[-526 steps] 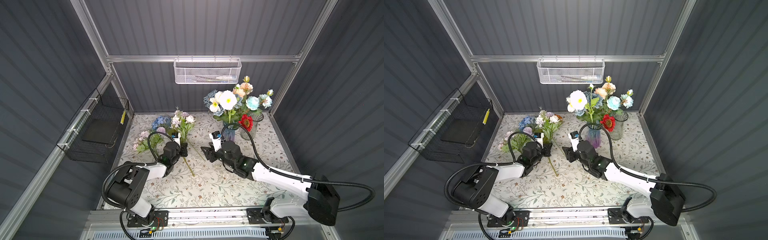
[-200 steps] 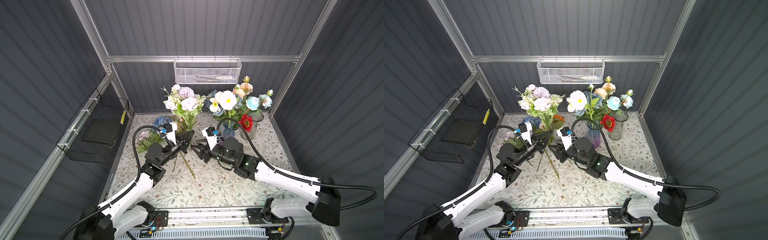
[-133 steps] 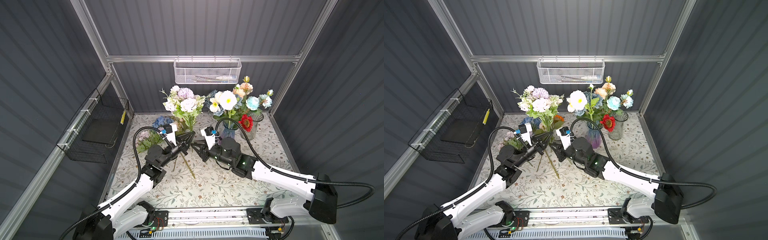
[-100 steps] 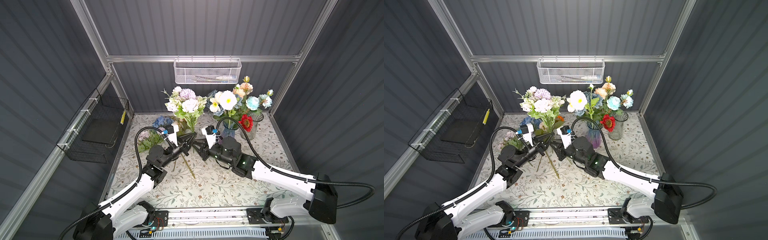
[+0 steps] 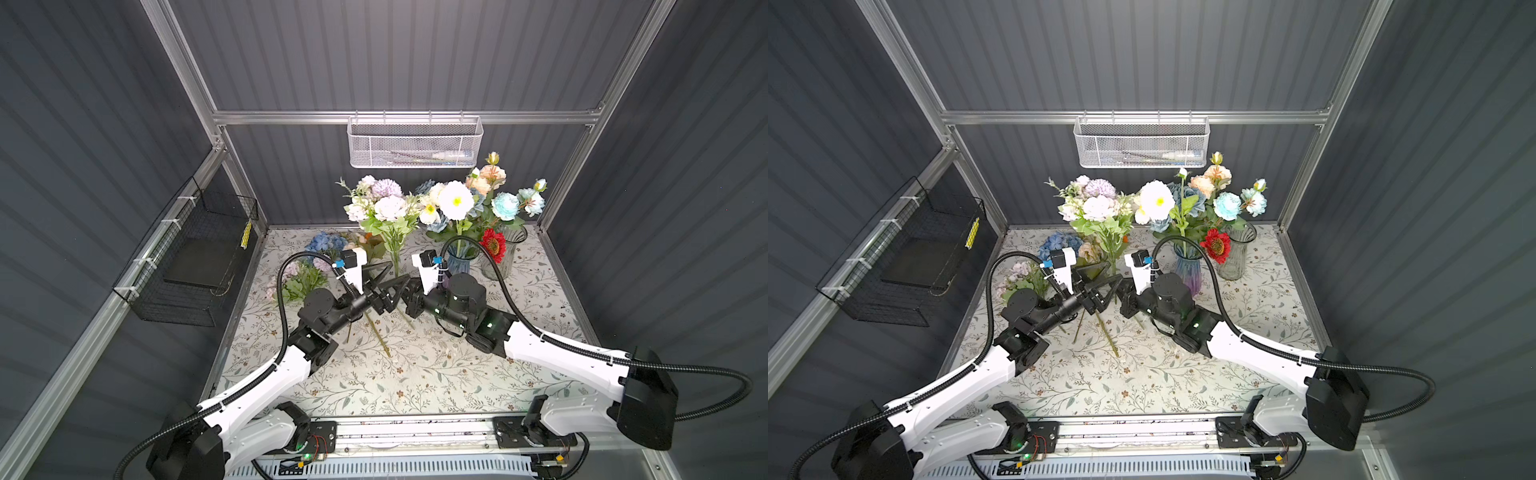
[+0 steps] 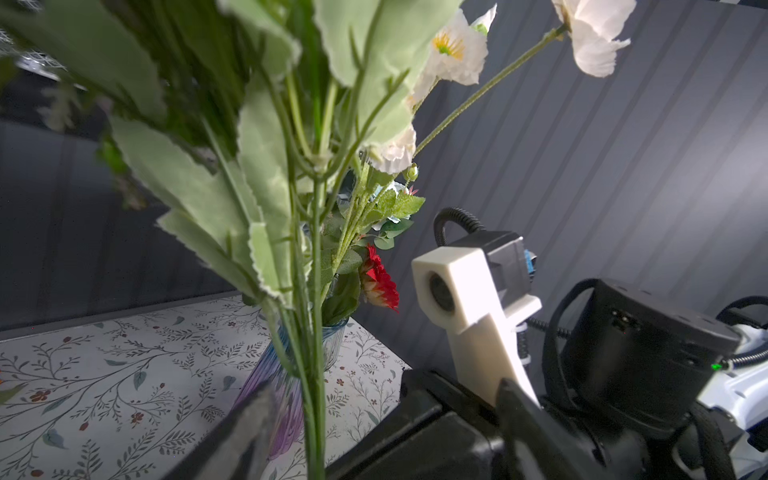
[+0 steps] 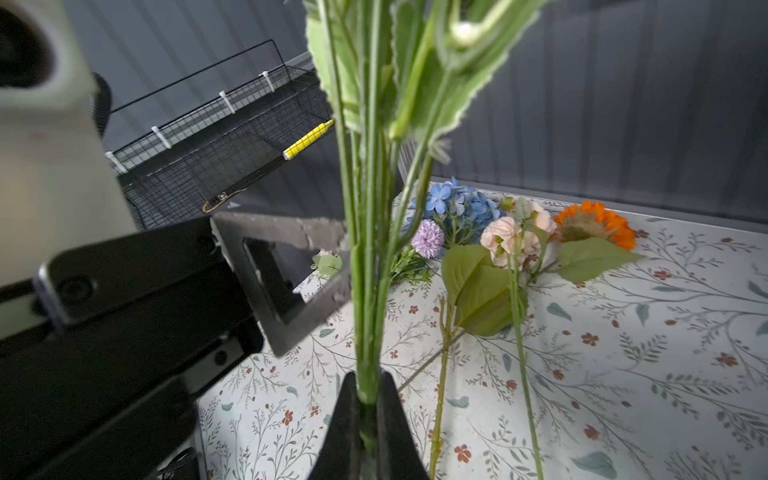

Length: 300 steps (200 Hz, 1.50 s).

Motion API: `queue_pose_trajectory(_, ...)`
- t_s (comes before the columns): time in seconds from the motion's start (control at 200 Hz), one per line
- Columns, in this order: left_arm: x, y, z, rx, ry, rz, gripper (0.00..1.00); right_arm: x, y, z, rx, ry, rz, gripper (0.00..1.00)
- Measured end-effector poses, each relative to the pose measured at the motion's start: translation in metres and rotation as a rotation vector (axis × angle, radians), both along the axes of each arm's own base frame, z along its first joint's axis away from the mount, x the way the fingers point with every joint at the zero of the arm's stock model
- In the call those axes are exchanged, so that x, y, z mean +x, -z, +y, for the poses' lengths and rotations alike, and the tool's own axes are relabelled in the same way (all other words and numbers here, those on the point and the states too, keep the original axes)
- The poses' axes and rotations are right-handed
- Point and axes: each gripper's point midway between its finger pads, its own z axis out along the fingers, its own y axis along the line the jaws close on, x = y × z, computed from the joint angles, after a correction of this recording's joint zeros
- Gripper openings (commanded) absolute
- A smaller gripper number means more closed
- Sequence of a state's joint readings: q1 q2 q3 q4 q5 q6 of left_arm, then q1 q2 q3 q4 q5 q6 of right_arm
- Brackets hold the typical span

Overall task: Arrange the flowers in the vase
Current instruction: 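Grasp the bunch stems with the right gripper below the left gripper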

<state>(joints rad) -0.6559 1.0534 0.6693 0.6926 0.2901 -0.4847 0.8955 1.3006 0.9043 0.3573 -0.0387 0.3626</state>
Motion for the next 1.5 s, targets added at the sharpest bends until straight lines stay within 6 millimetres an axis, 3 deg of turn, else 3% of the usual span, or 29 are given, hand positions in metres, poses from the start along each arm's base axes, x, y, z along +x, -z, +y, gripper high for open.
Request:
queue_pose_trajectory(0.155, -0.005, -0.012, 0.003, 0.042, -0.009, -0.037, 0.71, -0.005, -0.014, -0.022, 0.007, 0.045, -0.035, 0.00)
queue_pose_trajectory(0.27, -0.008, -0.003, 0.006, 0.097, -0.019, -0.031, 0.56, -0.007, -0.034, -0.041, 0.027, 0.083, -0.087, 0.00)
queue_pose_trajectory(0.475, -0.005, 0.031, 0.002, 0.186, -0.007, 0.063, 0.54, -0.003, -0.050, -0.061, 0.035, 0.137, -0.138, 0.00)
queue_pose_trajectory(0.966, -0.016, 0.073, -0.029, 0.272, 0.130, 0.141, 0.39, 0.005, -0.024, -0.033, -0.001, 0.058, -0.102, 0.00)
queue_pose_trajectory(1.216, -0.012, 0.067, -0.031, 0.288, 0.123, 0.105, 0.20, -0.001, -0.032, -0.025, 0.042, 0.010, -0.094, 0.00)
queue_pose_trajectory(1.386, -0.009, 0.062, -0.034, 0.284, 0.123, 0.091, 0.00, -0.001, -0.034, -0.025, 0.060, 0.006, -0.089, 0.00)
queue_pose_trajectory(1.501, -0.009, 0.061, -0.035, 0.280, 0.127, 0.087, 0.00, 0.000, -0.035, -0.026, 0.067, 0.009, -0.091, 0.00)
